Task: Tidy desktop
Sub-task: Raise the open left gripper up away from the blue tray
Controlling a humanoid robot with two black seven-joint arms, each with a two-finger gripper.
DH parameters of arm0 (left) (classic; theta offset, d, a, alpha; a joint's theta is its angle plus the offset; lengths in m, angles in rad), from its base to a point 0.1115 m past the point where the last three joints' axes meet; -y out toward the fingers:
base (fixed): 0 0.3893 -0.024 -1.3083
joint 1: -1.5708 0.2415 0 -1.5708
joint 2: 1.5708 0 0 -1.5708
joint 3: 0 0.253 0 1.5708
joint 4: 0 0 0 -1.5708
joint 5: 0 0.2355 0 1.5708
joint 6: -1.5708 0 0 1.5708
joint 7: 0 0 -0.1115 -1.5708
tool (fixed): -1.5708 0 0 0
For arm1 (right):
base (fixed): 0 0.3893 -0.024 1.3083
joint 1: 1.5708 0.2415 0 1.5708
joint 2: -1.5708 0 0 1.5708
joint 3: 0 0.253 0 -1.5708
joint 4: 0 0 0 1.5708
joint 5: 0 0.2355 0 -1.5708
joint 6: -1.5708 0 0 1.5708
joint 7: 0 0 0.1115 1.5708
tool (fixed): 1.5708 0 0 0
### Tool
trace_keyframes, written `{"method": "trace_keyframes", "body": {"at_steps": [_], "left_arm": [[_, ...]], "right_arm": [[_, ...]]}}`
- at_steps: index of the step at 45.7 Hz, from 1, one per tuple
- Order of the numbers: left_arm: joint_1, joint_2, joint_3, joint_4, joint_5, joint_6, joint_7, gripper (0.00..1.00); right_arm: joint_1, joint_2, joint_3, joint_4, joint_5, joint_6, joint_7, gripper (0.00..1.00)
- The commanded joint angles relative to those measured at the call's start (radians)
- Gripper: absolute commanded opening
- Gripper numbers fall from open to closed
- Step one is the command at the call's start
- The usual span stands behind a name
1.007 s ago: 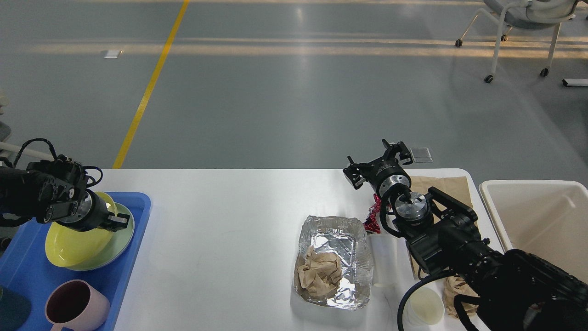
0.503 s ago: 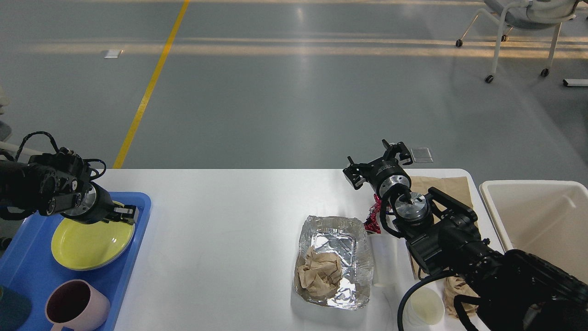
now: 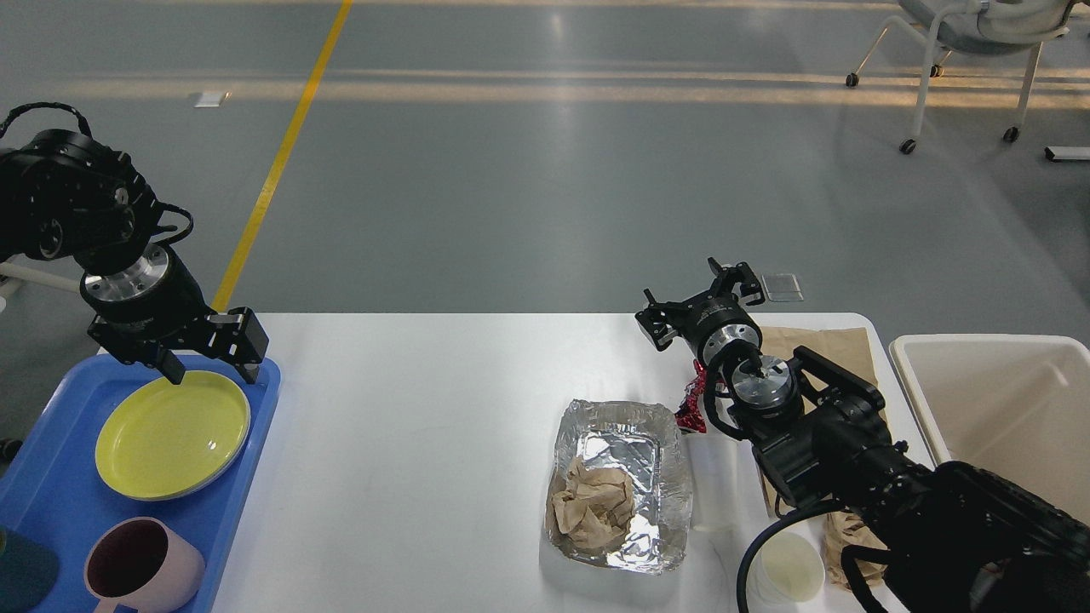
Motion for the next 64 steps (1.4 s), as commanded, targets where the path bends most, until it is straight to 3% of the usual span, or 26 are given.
{"method": "trace_keyframes", "body": {"at_steps": [1,28,37,44,50,64], "left_arm": [[-0.159,0.0,0.001,-0.108,-0.013,-0.05,0.0,0.81],[-0.724,0.004,0.019,-0.424,-0.022,-0.05,-0.014,0.81],[-0.867,0.018,0.014,-0.467,-0.042,-0.05,-0.015,0.81],[-0.839,0.01,0.008,-0.449,-0.058,-0.05,-0.014,0.81],[-0.695,0.006,0.004,-0.338,-0.068,-0.05,-0.014,0.81],[-0.262,-0.005,-0.062,0.246,-0.116,-0.05,-0.014,0.84]], "right_arm": [[-0.001,0.0,0.0,0.0,0.0,0.0,0.001,1.0],[-0.001,0.0,0.0,0.0,0.0,0.0,0.0,1.0],[0.0,0.0,0.0,0.0,0.0,0.0,0.0,1.0],[0.0,0.0,-0.001,0.0,0.0,0.0,0.0,1.0],[0.0,0.0,0.0,0.0,0.0,0.0,0.0,1.0],[-0.001,0.001,0.0,0.0,0.0,0.0,0.001,1.0]]}}
